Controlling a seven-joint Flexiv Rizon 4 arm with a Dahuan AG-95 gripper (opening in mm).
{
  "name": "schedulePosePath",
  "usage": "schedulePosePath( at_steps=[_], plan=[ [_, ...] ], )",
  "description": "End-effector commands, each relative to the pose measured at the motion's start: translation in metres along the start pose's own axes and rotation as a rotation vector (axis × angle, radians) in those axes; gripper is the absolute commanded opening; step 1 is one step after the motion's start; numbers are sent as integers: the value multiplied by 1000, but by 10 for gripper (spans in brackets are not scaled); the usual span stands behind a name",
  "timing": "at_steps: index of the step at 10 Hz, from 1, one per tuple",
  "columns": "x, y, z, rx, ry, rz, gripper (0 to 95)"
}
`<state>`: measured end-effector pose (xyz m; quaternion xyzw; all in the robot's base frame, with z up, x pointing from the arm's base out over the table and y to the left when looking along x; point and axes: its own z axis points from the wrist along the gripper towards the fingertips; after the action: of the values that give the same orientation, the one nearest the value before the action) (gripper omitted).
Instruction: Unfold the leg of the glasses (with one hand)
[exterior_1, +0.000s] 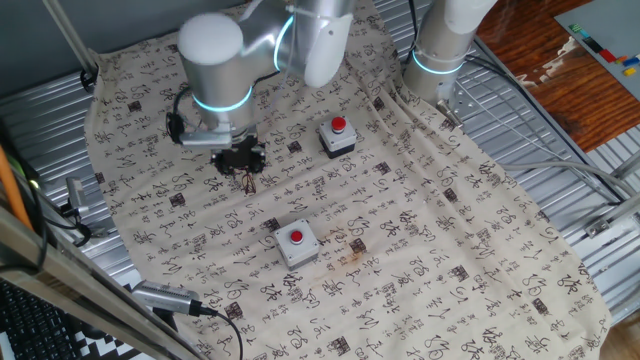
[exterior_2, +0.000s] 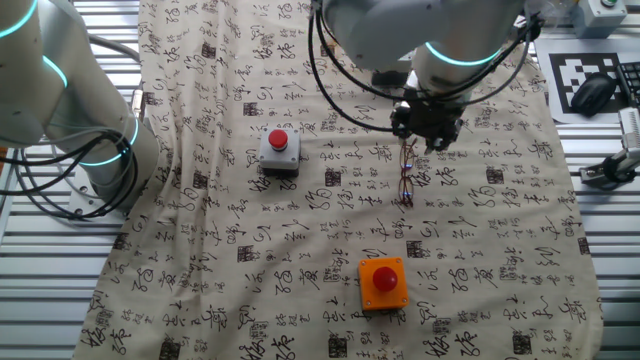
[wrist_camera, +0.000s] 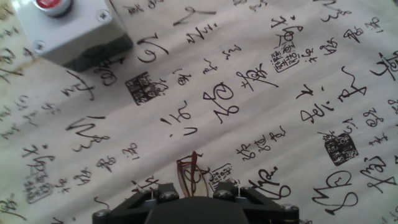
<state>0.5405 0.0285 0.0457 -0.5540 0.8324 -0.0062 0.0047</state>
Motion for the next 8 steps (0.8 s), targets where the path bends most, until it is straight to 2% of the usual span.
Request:
schedulePosePath(
  at_steps=[1,8],
  plan=[
    [2,-3,10,1,-10,1,190],
    [6,3,14,-4,-19,3,190]
  ],
)
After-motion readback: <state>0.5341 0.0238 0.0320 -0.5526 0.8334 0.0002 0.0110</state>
